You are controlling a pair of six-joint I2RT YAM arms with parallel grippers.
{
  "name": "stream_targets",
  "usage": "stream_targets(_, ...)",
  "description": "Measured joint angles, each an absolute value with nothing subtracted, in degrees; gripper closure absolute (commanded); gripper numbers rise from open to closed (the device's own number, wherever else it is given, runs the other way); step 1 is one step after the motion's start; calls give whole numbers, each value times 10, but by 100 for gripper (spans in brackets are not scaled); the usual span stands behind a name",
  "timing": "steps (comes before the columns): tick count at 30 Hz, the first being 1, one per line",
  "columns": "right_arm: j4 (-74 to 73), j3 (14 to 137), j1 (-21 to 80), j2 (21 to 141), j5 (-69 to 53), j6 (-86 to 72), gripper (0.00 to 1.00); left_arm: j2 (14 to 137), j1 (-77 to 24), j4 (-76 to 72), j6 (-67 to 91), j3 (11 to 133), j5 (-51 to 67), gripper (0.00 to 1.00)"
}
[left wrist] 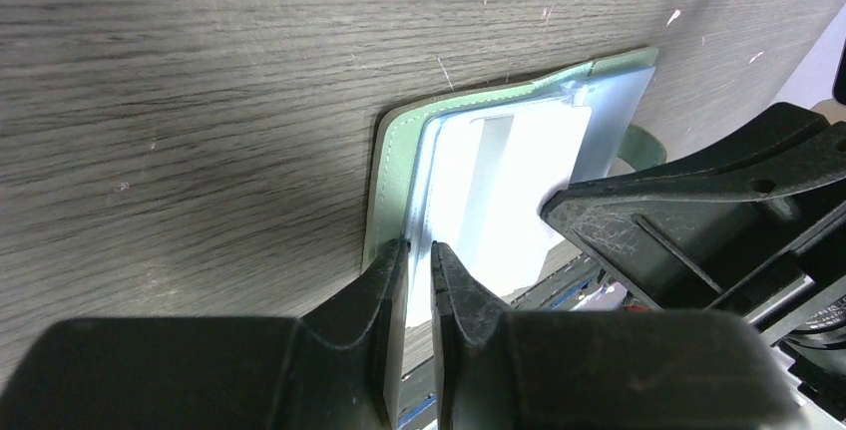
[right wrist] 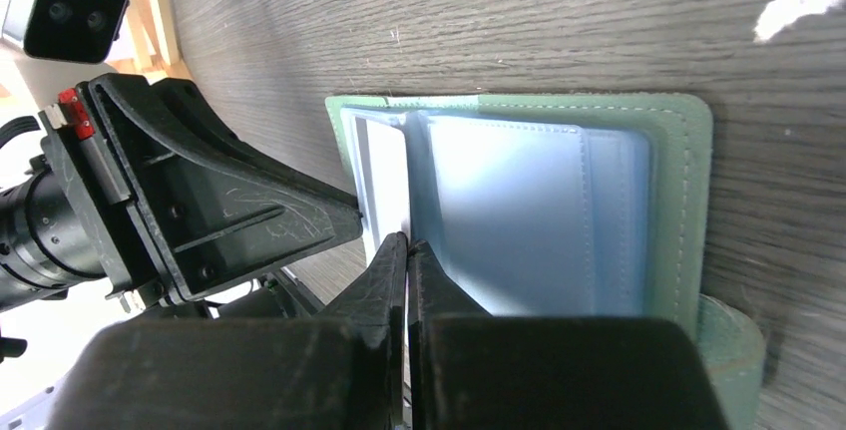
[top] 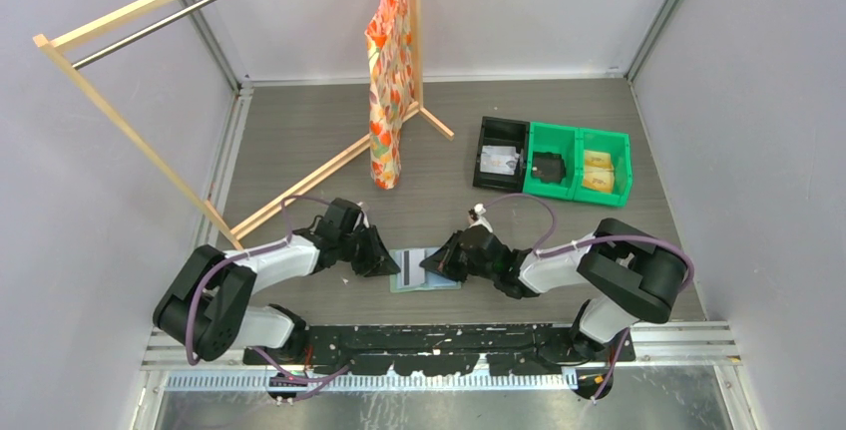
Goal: Take the credit cards out of the card holder
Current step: Remove the credit card from the card holder.
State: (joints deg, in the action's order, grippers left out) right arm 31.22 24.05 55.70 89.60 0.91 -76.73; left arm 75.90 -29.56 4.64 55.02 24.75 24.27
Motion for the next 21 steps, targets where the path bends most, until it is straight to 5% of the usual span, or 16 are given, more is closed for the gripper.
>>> stream_targets(21,401,167,497,884,-55,-741,99,779,-296,75,537,273,245,84)
